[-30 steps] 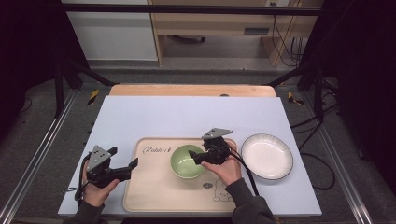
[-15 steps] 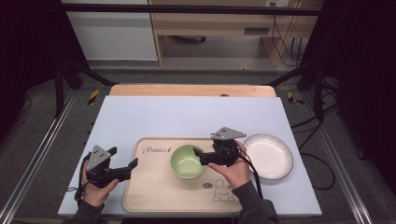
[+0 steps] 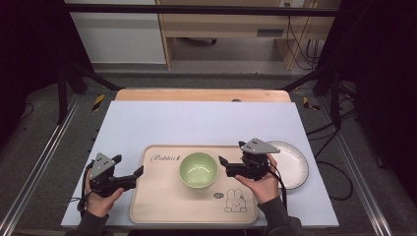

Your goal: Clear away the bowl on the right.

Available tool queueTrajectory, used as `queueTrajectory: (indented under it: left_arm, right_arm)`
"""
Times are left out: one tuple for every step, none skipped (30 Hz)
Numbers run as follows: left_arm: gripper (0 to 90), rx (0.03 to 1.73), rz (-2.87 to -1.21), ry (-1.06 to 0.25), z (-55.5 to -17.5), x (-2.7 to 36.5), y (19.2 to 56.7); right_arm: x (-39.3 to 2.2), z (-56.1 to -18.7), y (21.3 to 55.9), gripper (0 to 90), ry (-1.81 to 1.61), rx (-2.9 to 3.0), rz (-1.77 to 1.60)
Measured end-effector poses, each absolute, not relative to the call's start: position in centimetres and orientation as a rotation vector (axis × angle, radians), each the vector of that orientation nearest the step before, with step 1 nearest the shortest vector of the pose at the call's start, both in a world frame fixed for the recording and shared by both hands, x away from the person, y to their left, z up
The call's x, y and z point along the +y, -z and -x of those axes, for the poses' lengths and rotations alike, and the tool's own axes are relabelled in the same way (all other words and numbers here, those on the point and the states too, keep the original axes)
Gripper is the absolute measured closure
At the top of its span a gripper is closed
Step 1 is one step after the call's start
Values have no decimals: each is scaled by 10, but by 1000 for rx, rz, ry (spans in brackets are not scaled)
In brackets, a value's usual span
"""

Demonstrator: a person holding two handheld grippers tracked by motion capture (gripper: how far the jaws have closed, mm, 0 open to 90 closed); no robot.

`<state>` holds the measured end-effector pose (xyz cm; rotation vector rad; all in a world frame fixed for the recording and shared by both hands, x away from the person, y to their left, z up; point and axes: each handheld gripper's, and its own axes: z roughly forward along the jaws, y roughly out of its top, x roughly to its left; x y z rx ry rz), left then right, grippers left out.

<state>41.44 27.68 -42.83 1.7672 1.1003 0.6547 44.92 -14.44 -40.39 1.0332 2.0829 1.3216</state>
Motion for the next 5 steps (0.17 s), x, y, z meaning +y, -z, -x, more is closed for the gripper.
queueTrajectory:
  left_arm:
    - [104, 1100, -1767, -655, -414, 277, 428]
    - [104, 1100, -1770, -657, -415, 277, 428]
    - [104, 1104, -1770, -658, -415, 278, 429]
    - [104, 1104, -1770, -658, -415, 278, 429]
    - [104, 1107, -1772, -658, -415, 278, 429]
  right_arm:
    - [-148, -448, 405, 152, -1313, 2079, -1035]
    - [-148, -448, 405, 152, -1313, 2079, -1035]
    - [-154, -447, 407, 153, -1298, 2066, -1057]
    - [-154, -447, 407, 153, -1298, 2066, -1057]
    - [-156, -447, 408, 155, -1297, 2058, -1069]
